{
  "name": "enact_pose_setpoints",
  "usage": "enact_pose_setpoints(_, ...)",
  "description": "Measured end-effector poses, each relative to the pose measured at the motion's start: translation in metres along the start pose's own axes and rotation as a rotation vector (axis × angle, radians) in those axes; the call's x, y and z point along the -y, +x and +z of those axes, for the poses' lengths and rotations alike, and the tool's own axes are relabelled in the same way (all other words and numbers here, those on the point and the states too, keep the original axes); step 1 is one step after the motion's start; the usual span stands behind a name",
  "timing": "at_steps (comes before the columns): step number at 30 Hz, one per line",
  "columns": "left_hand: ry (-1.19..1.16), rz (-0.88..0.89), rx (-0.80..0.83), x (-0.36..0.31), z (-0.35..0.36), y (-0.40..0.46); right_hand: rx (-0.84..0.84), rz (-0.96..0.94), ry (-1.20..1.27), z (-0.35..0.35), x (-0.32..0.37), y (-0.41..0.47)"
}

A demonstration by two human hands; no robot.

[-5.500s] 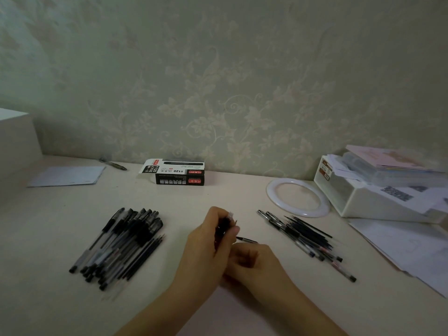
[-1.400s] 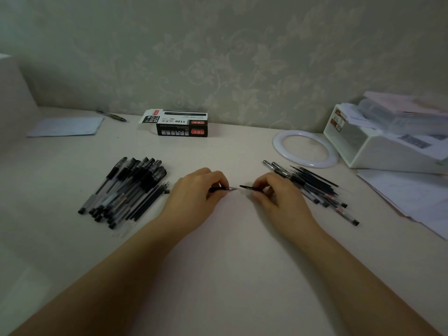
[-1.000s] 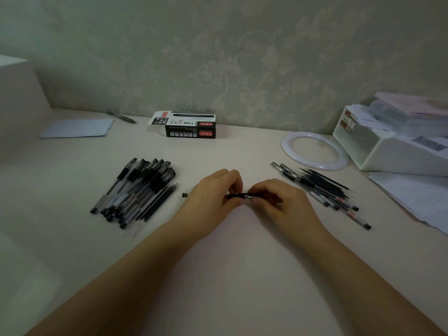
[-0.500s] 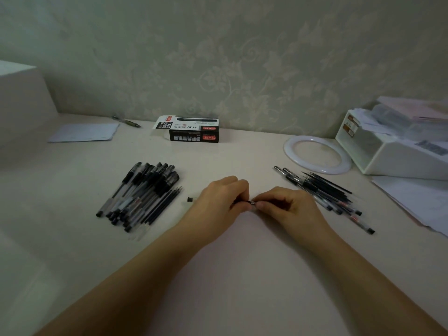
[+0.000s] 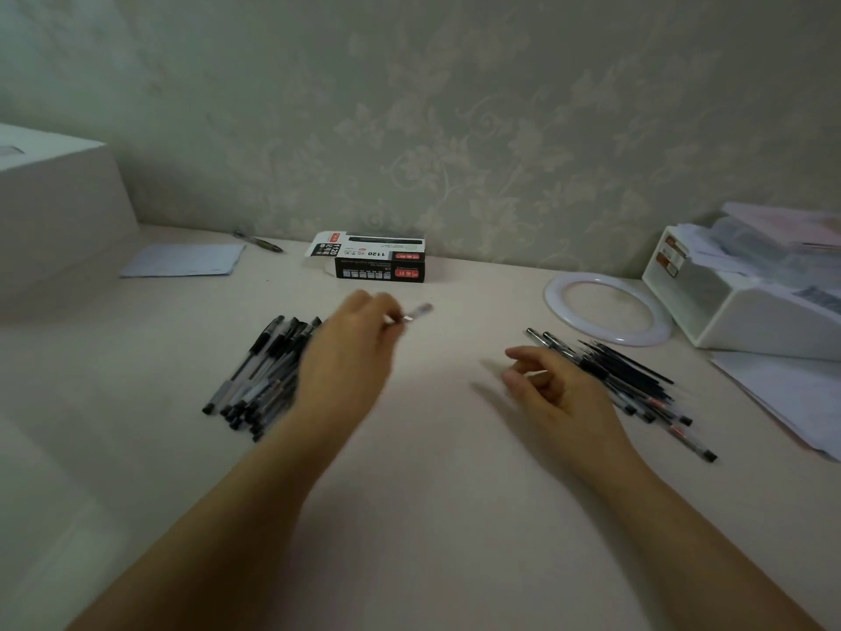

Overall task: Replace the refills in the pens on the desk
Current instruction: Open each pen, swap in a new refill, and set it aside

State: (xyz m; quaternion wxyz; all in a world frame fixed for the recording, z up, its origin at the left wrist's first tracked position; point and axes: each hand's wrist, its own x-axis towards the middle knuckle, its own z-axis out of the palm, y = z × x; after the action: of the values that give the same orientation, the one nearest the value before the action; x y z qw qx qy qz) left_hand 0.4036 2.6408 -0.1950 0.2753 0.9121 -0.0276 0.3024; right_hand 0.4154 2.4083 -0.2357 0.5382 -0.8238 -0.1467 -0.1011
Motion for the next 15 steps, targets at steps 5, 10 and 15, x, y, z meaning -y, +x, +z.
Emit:
enact_pose_setpoints(5,0.215,-0.411,-0.145,0.044,-0.033,0.008,0.0,-0.014,-0.092,0.003,0.005,-0.003)
enact_pose_setpoints(10,0.274,-0.53,-0.034,0.055,-0.031,0.004,-0.018,-0.053,-0.115,0.002,0.01,-0.006)
enact_pose_setpoints(15,0.323,-0.536,0.036,0.058,-0.029,0.004,-0.019,-0.088,-0.148,0.001,0.008,-0.006)
